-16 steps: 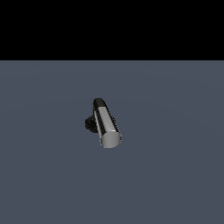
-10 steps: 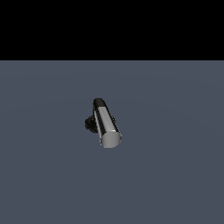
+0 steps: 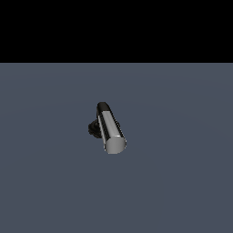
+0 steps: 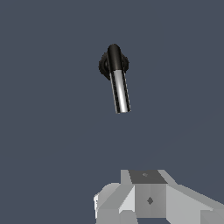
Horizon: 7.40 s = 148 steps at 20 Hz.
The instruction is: Turn on the faucet by rotating a designated handle.
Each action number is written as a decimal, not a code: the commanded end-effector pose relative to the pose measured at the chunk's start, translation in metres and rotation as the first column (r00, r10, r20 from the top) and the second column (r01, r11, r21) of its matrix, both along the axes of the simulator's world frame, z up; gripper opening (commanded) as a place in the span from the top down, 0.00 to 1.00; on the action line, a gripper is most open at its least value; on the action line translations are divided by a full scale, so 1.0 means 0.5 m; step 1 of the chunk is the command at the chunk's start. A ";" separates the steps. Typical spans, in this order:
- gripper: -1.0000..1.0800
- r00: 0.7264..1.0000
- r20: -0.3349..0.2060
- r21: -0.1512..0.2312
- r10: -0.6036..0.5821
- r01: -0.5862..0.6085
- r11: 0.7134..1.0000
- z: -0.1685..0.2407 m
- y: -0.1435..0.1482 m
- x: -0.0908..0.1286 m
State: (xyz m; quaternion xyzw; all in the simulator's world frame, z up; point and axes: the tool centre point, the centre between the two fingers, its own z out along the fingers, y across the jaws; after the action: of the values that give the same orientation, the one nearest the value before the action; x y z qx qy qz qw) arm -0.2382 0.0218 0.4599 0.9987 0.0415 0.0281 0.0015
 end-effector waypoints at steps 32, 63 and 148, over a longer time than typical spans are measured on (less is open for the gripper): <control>1.00 0.980 -0.044 -0.001 0.192 -0.192 0.981 -0.546 0.050 0.097; 1.00 0.968 -0.056 0.001 0.244 -0.245 0.970 -0.698 0.051 0.137; 1.00 0.967 -0.057 0.002 0.247 -0.247 0.969 -0.699 -0.357 0.545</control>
State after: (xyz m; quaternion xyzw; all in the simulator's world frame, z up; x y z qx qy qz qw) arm 0.0262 -0.1502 0.1072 0.9858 0.1676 -0.0061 -0.0040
